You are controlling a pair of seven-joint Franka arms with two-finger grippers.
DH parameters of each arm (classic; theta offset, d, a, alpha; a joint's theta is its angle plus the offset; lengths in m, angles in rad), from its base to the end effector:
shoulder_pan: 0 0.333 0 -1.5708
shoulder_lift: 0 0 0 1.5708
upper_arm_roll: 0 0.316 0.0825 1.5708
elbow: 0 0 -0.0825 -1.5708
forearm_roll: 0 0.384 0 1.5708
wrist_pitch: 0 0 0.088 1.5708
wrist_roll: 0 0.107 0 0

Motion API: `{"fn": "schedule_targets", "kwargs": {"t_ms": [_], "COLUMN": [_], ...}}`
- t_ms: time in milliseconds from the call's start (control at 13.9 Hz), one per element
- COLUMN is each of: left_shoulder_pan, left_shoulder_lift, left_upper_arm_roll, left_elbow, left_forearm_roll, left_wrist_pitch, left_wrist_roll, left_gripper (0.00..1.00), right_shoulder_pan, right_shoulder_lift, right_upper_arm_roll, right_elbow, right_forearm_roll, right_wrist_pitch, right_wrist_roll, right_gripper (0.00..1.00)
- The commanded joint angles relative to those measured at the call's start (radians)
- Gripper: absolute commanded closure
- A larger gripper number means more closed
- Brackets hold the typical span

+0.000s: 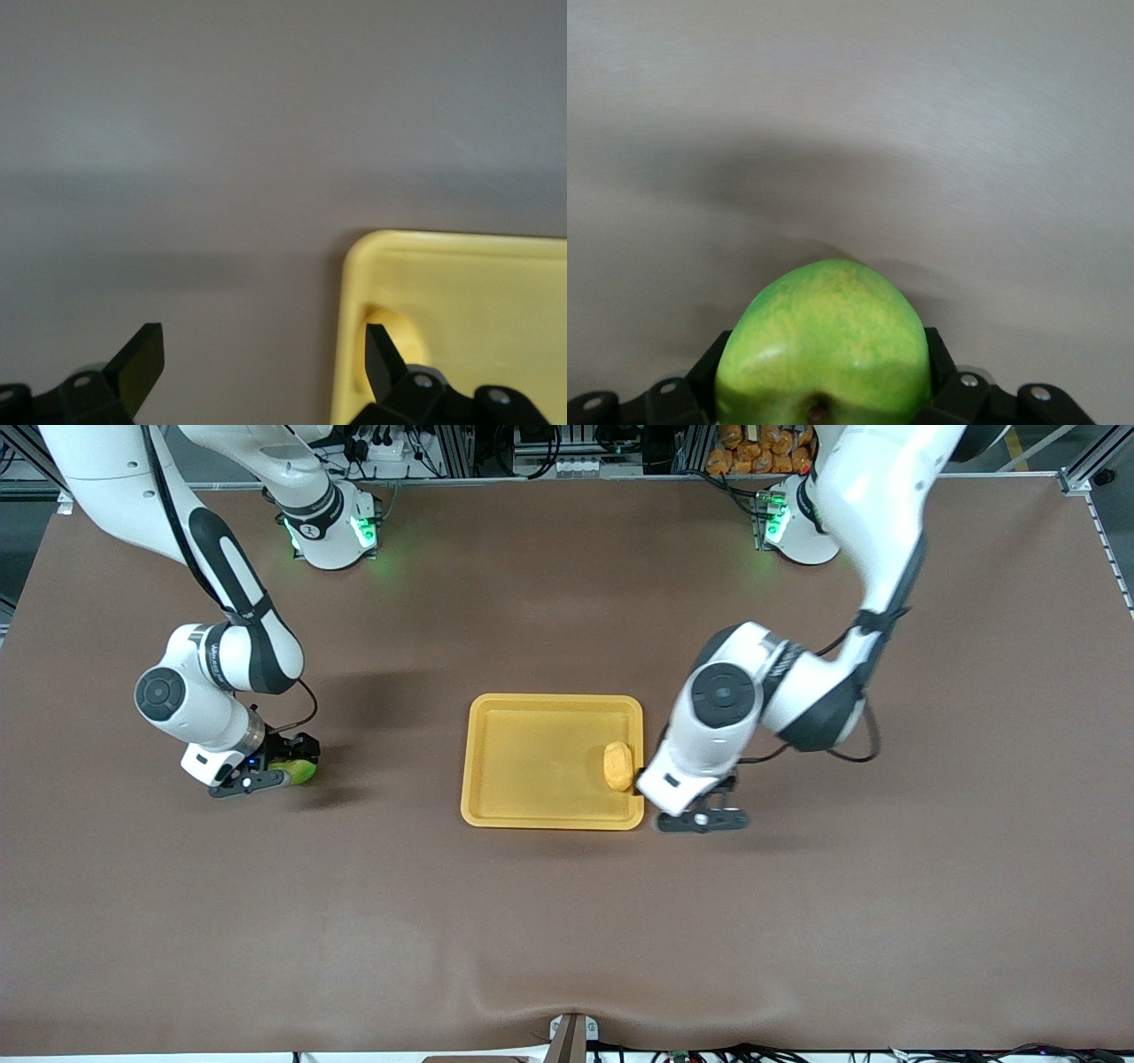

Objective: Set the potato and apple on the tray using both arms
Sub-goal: 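Release the potato on the tray and raise the left gripper away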

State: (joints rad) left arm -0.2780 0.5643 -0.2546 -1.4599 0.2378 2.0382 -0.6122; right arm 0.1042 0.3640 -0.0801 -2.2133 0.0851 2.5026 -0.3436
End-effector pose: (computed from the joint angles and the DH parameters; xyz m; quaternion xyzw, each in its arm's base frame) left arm 0.6332 -0.3212 0.3659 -0.9990 -0.0080 -0.0358 0.0242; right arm 0.5444 0.0118 0.2059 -0.9879 -0.1502 0.0343 0.0154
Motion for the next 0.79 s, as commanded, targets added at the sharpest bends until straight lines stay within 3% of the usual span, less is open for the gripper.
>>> {"fn": "schedule_targets", "kwargs": {"t_ms": [0, 359, 717], "left_shoulder_pan": [0.092, 0.217, 0.299], "left_shoulder_lift": [-0.108, -0.239, -0.351], "left_upper_arm_roll": [-0.006, -0.017, -0.018], "left_elbow": [-0.023, -0.025, -0.048], "left_forearm_roll": [0.005, -0.026, -0.1], "left_wrist_pitch": [-0.091, -0.242, -0.322], "left_wrist_roll": [0.101, 0.16, 0.264], "left_gripper": [0.0, 0.0, 0.0], "right_shoulder_pan": [0.044, 0.121, 0.279], "right_shoulder_lift": [-0.043, -0.077, -0.071], "right_upper_arm_roll": [-0.001, -0.001, 0.0], "right_elbow": [0.023, 0.069, 0.153], "right_forearm_roll": [0.009, 0.009, 0.012], "right_wrist_pitch": [-0.053, -0.044, -0.045], "right_wrist_roll": [-0.099, -0.342, -0.543], "right_gripper": [1.0, 1.0, 1.0]}}
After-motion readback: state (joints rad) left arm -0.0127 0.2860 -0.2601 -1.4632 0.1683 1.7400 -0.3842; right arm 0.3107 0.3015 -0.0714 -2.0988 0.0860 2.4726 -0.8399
